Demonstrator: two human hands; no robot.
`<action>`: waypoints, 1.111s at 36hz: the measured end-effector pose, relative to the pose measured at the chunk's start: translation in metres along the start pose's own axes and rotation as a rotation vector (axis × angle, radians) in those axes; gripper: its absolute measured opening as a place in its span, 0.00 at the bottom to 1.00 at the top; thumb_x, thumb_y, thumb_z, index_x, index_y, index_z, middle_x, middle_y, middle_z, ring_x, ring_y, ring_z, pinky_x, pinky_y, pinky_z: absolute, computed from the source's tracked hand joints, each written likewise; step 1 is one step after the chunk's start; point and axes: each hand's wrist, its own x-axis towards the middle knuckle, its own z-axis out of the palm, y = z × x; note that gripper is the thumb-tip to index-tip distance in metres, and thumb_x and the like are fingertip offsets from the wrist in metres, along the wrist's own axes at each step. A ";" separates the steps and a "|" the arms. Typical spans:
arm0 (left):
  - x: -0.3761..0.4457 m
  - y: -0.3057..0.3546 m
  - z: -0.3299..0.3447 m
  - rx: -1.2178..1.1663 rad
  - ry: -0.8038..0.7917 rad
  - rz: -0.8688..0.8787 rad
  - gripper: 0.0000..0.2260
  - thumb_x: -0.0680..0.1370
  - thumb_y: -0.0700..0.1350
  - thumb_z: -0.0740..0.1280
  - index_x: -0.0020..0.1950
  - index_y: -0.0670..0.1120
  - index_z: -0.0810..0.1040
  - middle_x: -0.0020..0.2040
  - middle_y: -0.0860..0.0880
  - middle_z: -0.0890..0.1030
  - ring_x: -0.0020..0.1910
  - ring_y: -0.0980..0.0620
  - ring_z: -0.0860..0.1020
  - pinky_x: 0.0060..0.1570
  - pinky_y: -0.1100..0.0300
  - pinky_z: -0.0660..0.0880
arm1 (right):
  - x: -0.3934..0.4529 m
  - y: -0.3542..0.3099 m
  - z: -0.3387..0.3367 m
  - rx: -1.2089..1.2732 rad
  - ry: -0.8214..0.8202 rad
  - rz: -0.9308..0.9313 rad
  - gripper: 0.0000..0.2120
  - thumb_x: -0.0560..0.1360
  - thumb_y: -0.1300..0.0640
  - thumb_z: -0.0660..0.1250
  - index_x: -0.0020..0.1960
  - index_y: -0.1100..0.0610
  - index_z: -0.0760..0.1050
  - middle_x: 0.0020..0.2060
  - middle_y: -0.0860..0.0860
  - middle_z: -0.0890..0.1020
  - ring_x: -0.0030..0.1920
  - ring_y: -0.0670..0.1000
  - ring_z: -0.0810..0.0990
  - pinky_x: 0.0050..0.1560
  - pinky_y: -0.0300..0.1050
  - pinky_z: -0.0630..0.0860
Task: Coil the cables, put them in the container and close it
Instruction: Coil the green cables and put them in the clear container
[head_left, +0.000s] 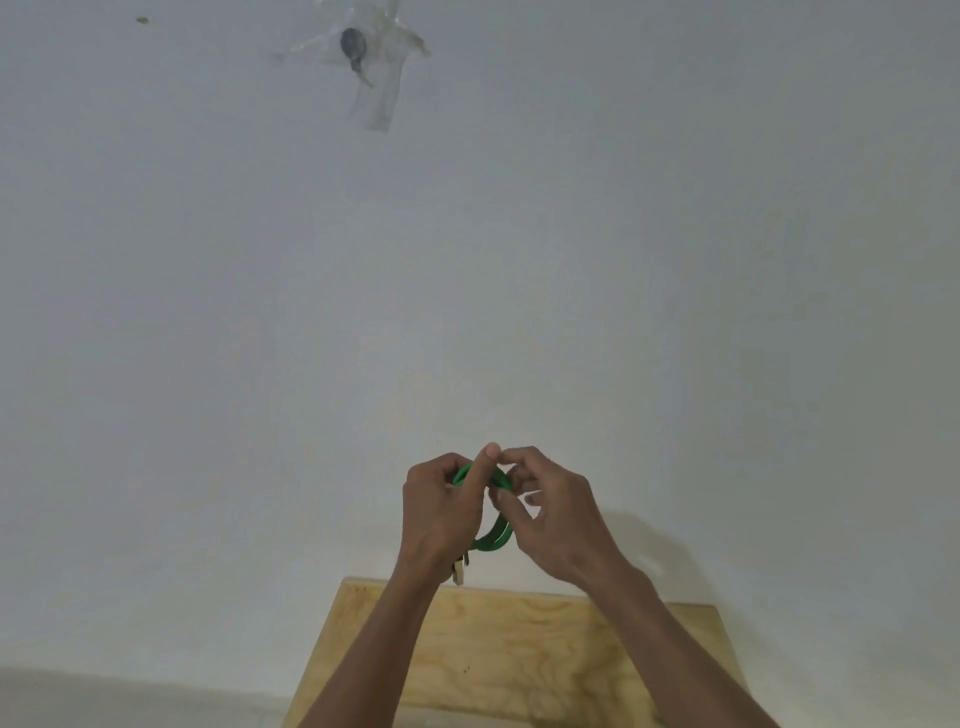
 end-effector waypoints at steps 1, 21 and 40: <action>-0.002 -0.003 0.001 -0.014 0.005 -0.013 0.21 0.77 0.56 0.71 0.33 0.40 0.81 0.21 0.55 0.69 0.23 0.55 0.65 0.29 0.59 0.66 | -0.002 0.001 0.002 0.013 0.006 -0.009 0.12 0.76 0.54 0.72 0.59 0.48 0.77 0.45 0.40 0.82 0.51 0.41 0.80 0.52 0.37 0.78; -0.030 -0.048 -0.005 -0.092 0.091 -0.198 0.30 0.82 0.62 0.59 0.36 0.36 0.74 0.26 0.46 0.70 0.25 0.49 0.71 0.28 0.55 0.69 | -0.039 0.010 0.070 0.049 0.344 0.002 0.11 0.75 0.65 0.72 0.53 0.52 0.85 0.45 0.39 0.85 0.47 0.39 0.83 0.48 0.35 0.79; -0.071 -0.193 -0.094 0.417 -0.111 -0.129 0.19 0.84 0.53 0.59 0.60 0.41 0.82 0.58 0.42 0.84 0.58 0.46 0.80 0.55 0.53 0.75 | -0.118 0.061 0.140 -0.094 0.227 0.357 0.11 0.73 0.66 0.74 0.55 0.63 0.84 0.48 0.53 0.85 0.44 0.46 0.81 0.48 0.18 0.69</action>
